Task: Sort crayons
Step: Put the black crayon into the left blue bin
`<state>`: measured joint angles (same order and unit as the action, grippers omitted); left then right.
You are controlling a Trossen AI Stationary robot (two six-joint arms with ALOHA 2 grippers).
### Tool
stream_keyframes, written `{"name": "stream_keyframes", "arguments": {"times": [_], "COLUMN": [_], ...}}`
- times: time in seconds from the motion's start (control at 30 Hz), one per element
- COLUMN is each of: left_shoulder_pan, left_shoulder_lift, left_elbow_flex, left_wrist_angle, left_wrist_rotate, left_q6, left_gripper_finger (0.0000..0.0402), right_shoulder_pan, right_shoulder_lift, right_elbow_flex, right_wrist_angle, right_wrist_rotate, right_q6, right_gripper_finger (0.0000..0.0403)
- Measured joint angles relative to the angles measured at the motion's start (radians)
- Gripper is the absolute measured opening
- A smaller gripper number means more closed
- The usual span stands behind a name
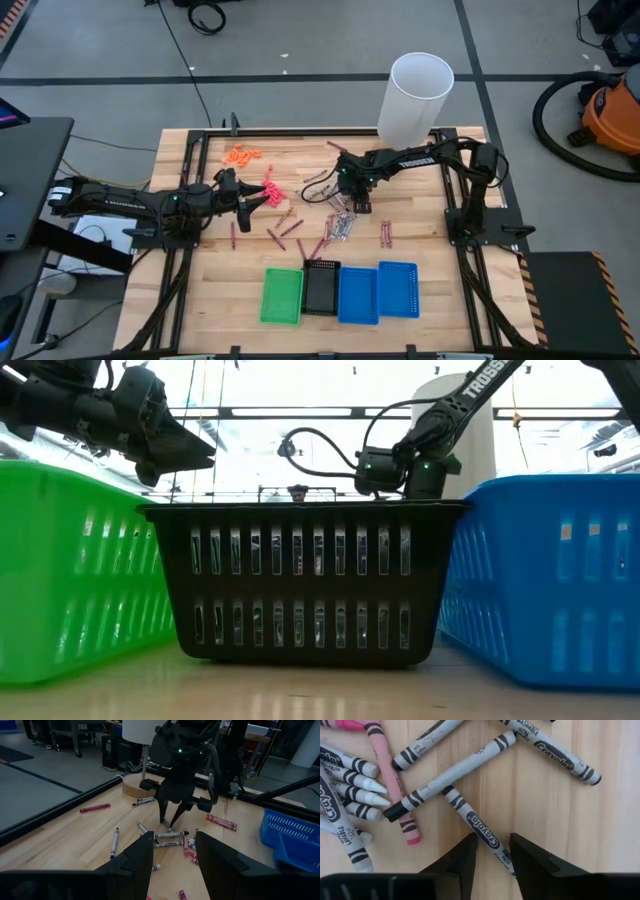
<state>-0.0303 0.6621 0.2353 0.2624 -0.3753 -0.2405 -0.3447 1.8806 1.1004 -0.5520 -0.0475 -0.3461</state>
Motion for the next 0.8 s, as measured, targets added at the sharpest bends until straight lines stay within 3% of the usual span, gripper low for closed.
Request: {"name": "stream_keyframes", "arguments": {"times": [0.37,0.8], "left_shoulder_pan": [0.000,0.000], "left_shoulder_lift": [0.000,0.000], "left_elbow_flex": [0.000,0.000], "left_wrist_angle": [-0.006,-0.007], "left_wrist_rotate": [0.000,-0.001], "left_q6": [0.000,0.000], "left_gripper_finger": [0.0157,0.0157], "right_shoulder_pan": [-0.015,0.039], "right_shoulder_lift": [-0.040,-0.120], "right_elbow_flex": [-0.006,-0.013], "right_wrist_angle": [-0.135,-0.172], "right_wrist_rotate": [0.025,0.088], "right_q6": [0.070,0.121], "right_gripper_finger": [0.0023,0.0033]}}
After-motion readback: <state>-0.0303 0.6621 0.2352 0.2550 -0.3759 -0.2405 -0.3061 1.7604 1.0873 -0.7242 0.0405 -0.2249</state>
